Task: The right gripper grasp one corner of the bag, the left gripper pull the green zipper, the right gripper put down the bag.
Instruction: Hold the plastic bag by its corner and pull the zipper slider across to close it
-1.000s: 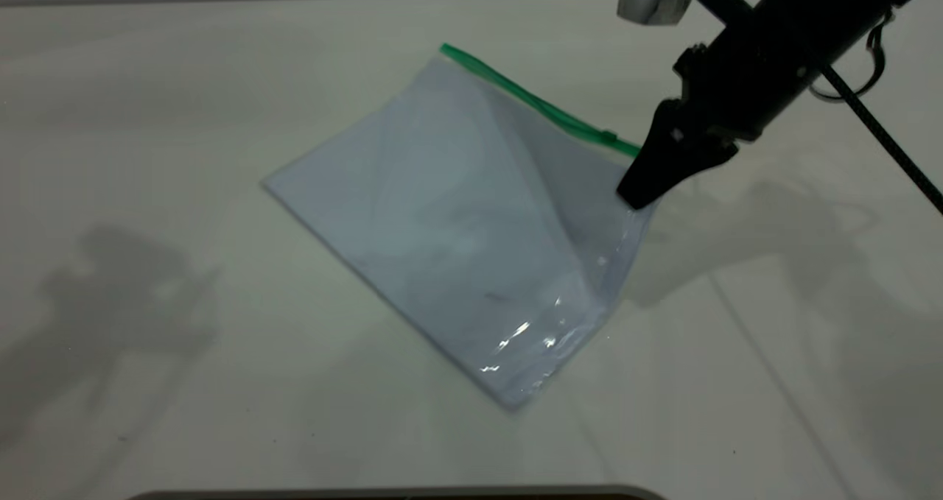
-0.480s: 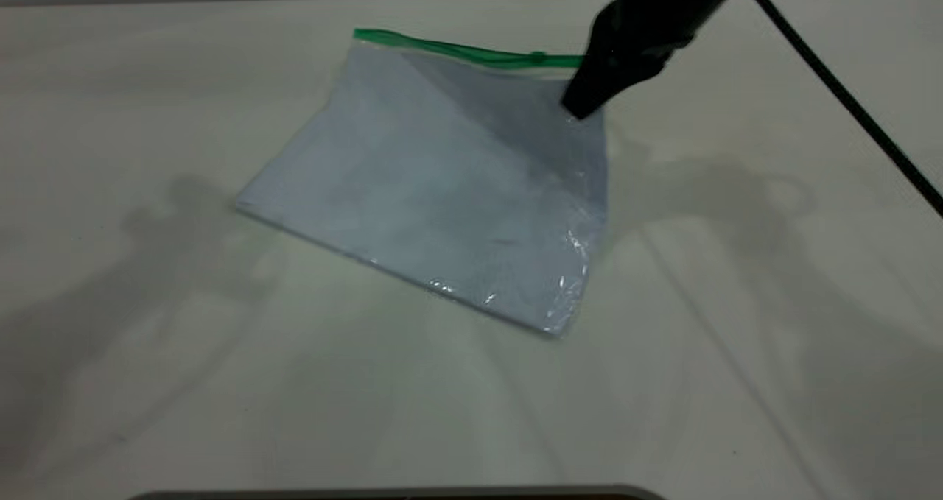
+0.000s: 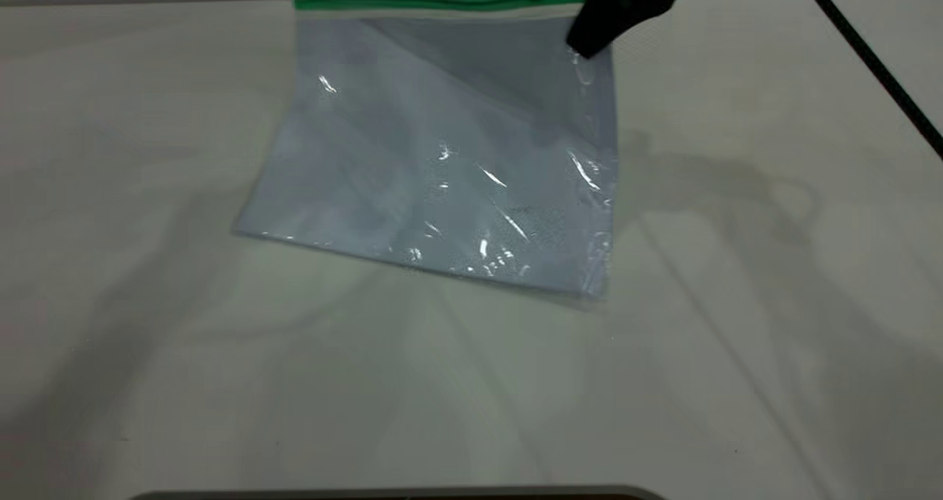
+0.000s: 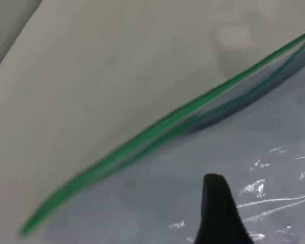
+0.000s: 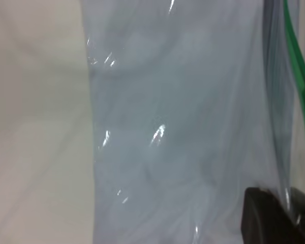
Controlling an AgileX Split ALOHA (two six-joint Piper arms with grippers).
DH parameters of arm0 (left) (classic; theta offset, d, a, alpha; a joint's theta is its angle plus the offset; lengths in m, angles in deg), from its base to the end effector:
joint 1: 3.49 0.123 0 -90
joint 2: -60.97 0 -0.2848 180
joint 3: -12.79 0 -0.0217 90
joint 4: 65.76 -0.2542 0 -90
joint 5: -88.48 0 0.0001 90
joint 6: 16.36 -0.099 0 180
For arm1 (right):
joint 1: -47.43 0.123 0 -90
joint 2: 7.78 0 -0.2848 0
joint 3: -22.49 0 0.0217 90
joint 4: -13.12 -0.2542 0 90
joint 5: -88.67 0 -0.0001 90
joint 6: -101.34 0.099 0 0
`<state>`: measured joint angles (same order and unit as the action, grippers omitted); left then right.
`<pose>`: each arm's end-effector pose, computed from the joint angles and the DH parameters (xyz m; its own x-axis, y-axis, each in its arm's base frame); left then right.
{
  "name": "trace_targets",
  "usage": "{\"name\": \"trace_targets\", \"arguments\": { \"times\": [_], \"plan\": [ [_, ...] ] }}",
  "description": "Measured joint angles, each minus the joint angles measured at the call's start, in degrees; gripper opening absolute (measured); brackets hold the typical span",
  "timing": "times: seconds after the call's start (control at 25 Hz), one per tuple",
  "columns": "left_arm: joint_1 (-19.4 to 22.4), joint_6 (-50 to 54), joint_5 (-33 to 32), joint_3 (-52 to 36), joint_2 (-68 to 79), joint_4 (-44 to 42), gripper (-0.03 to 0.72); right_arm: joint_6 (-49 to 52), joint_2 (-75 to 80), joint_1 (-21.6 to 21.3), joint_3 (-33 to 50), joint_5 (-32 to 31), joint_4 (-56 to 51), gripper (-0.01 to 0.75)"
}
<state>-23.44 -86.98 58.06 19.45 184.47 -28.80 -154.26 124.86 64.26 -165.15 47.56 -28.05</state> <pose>0.4144 -0.1825 0.1908 -0.2802 0.7206 -0.6342 0.8492 0.4942 0.1863 0.4150 0.1703 0.1215 -0.3803 -0.7479 -0.5441 -0.9043 0.4239 0.0494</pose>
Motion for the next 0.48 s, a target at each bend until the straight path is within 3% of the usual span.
{"name": "trace_targets", "arguments": {
  "times": [0.24, 0.48],
  "plan": [
    [-1.70, -7.92, -15.14, 15.28, 11.74, 3.79, 0.515, -0.66, 0.00, 0.82, 0.00, -3.81, 0.00, 0.033],
    [-1.70, -13.86, -22.63, 21.80, 16.65, 8.05, 0.515, -0.90, 0.00, 0.87, 0.00, -5.15, 0.00, 0.033]
  ]
}}
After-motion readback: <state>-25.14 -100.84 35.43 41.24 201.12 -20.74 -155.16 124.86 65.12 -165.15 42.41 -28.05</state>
